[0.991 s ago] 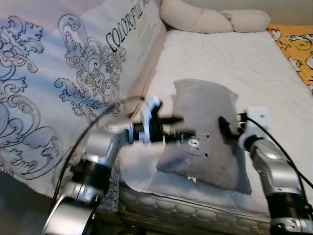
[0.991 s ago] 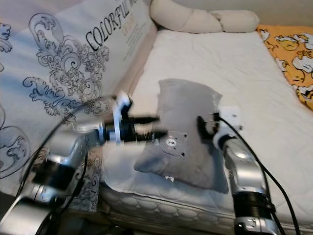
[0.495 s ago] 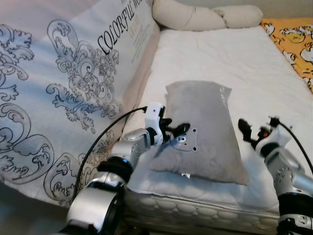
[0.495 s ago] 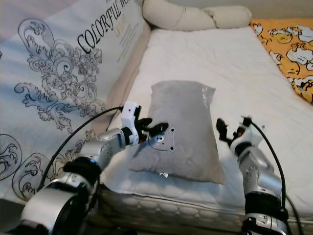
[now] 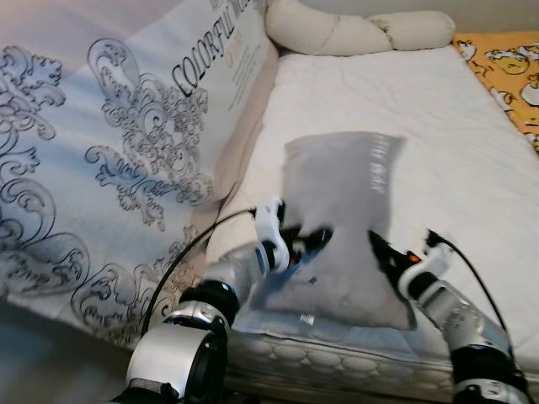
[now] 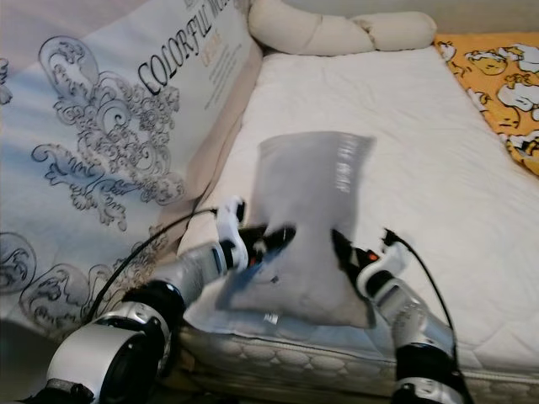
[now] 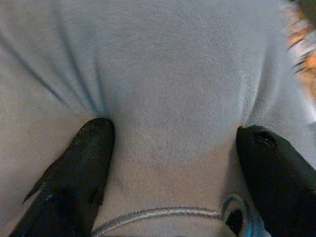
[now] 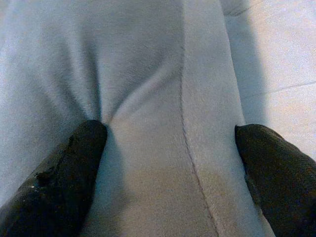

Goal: Clean up the room

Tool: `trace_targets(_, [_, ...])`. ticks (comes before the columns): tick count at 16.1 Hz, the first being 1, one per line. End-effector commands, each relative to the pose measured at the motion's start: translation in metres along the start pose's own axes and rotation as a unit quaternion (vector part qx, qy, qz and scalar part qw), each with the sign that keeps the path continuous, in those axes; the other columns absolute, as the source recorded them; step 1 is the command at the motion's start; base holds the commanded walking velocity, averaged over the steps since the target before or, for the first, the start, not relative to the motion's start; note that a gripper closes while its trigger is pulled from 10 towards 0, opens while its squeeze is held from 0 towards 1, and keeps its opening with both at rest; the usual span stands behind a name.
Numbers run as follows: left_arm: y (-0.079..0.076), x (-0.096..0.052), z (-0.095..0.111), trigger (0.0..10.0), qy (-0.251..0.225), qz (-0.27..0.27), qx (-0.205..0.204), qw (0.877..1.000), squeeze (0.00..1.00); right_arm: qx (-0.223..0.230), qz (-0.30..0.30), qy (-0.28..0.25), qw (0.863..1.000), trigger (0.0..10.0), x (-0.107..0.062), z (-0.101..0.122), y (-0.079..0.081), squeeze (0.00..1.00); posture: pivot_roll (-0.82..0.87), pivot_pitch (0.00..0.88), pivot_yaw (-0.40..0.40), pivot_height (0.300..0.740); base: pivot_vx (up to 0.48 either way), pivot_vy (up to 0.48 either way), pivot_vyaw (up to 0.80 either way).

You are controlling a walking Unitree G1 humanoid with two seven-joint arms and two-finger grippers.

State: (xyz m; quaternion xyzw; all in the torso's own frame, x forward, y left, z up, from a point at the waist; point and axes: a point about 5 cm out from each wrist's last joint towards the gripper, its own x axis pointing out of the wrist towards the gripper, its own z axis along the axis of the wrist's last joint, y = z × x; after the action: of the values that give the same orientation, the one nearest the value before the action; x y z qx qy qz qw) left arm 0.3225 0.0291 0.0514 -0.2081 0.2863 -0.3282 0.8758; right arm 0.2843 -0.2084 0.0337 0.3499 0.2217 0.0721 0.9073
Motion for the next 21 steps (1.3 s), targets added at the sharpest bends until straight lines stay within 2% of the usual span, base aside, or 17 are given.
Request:
trace_targets(1, [-0.021, 0.011, -0.030, 0.0, 0.046, -0.008, -0.023, 0.999, 0.00, -0.011, 0.007, 0.022, 1.000, 2.9, 0.007, -0.008, 0.009, 0.00, -0.17, 0.000, 0.154, 0.740, 0.000, 0.000, 0.00])
trace_targets(2, [-0.020, 0.011, -0.029, 0.0, 0.043, -0.006, -0.028, 0.999, 0.00, -0.014, 0.005, 0.021, 1.000, 2.9, 0.007, -0.007, 0.009, 0.00, -0.17, 0.000, 0.154, 0.740, 0.000, 0.000, 0.00])
trace_targets(3, [-0.019, 0.011, -0.026, 0.0, 0.041, -0.002, -0.023, 0.999, 0.00, -0.020, 0.001, 0.018, 1.000, 0.0, 0.007, -0.005, 0.008, 0.00, -0.17, 0.000, 0.154, 0.740, 0.000, 0.000, 0.00])
trace_targets(4, [-0.017, 0.010, -0.022, 0.5, 0.033, -0.001, -0.006, 0.999, 0.00, -0.027, -0.002, 0.016, 0.999, 0.0, 0.005, -0.003, 0.006, 0.00, -0.17, 0.000, 0.155, 0.740, 0.000, 0.000, 0.00])
trace_targets(5, [-0.017, 0.010, -0.022, 0.5, 0.033, -0.001, -0.006, 0.999, 0.00, -0.027, -0.002, 0.016, 0.999, 0.0, 0.005, -0.003, 0.006, 0.00, -0.17, 0.000, 0.155, 0.740, 0.000, 0.000, 0.00])
trace_targets(6, [-0.014, 0.009, -0.015, 0.1, 0.016, 0.002, -0.020, 1.000, 0.00, -0.037, -0.006, 0.012, 0.999, 0.0, 0.003, -0.001, 0.003, 0.00, -0.17, 0.000, 0.154, 0.740, 0.000, 0.000, 0.00])
trace_targets(8, [-0.012, 0.008, -0.008, 0.0, 0.000, -0.009, -0.045, 0.999, 0.00, -0.047, -0.011, 0.005, 0.999, 0.0, 0.001, 0.003, 0.001, 0.00, -0.18, 0.000, 0.156, 0.740, 0.000, 0.000, 0.00])
trace_targets(10, [-0.013, 0.007, -0.013, 0.0, 0.025, -0.015, -0.017, 0.999, 0.00, -0.049, -0.007, 0.001, 0.999, 0.0, 0.001, 0.004, 0.001, 0.00, -0.17, 0.000, 0.155, 0.740, 0.000, 0.000, 0.00])
trace_targets(14, [-0.018, 0.010, -0.027, 0.0, 0.058, -0.016, -0.007, 0.998, 0.00, -0.054, 0.007, 0.005, 0.998, 0.0, 0.004, 0.002, 0.009, 0.00, -0.18, 0.000, 0.155, 0.740, 0.000, 0.000, 0.00])
trace_targets(18, [-0.018, 0.010, -0.027, 0.0, 0.053, -0.015, 0.005, 0.998, 0.00, -0.060, 0.010, 0.013, 0.998, 0.0, 0.005, -0.002, 0.012, 0.00, -0.18, 0.000, 0.156, 0.740, 0.000, 0.000, 0.00])
trace_targets(21, [-0.021, 0.011, -0.021, 0.0, 0.038, -0.023, 0.039, 0.998, 0.00, -0.072, 0.012, 0.012, 0.997, 0.0, 0.006, -0.003, 0.015, 0.00, -0.18, 0.000, 0.158, 0.740, 0.000, 0.000, 0.00])
